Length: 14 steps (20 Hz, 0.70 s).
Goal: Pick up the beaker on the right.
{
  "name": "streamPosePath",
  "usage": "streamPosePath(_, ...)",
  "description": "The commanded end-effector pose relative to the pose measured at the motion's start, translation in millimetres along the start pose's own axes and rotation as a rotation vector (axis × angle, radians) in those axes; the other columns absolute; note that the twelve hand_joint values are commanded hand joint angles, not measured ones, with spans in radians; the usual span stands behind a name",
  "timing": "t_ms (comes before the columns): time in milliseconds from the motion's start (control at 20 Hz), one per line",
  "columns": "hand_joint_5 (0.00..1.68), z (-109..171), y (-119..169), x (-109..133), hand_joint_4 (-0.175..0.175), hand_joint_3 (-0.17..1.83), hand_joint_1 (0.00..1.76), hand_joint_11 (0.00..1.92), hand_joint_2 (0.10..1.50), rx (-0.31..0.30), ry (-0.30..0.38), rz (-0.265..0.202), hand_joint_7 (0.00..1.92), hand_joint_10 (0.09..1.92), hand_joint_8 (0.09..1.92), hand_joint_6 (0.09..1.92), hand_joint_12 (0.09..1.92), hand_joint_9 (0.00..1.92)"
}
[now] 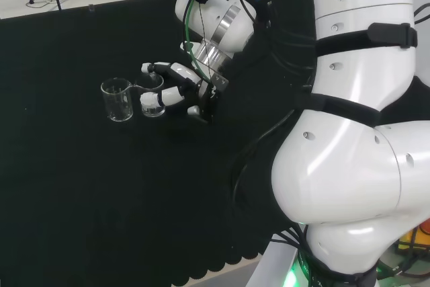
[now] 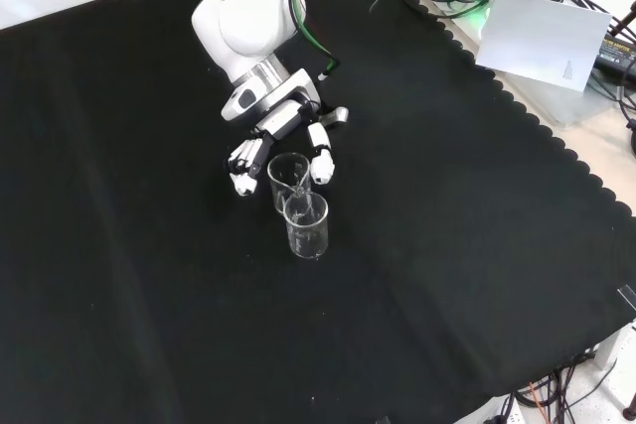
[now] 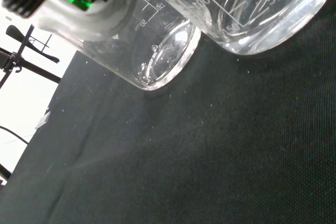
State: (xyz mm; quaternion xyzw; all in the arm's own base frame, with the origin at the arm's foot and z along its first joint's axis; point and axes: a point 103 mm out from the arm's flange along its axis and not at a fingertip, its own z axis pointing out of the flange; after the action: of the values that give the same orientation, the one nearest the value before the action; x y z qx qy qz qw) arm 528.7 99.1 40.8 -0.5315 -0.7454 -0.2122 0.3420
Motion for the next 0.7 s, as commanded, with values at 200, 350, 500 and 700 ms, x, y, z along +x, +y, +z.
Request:
streamPosePath(200, 0.41, 2.9, -0.6, -1.0, -0.022, 0.43, 0.85, 0.0, 0.54, 0.0, 0.005, 0.001, 0.26, 0.61, 0.57, 0.09, 1.21, 0.33)
streamPosePath(350, 0.42, 3.7, 0.1, -1.7, -0.022, 0.43, 0.85, 0.0, 0.54, 0.002, 0.008, 0.004, 0.26, 0.61, 0.57, 0.09, 1.21, 0.34)
streamPosePath(500, 0.44, 6.6, 3.0, -3.5, -0.022, 0.43, 0.85, 0.0, 0.54, 0.002, 0.007, 0.007, 0.26, 0.61, 0.57, 0.09, 1.21, 0.34)
streamPosePath(700, 0.46, 7.5, 4.6, -4.1, -0.022, 0.44, 0.84, 0.0, 0.54, -0.002, 0.013, 0.004, 0.27, 0.6, 0.57, 0.09, 1.2, 0.34)
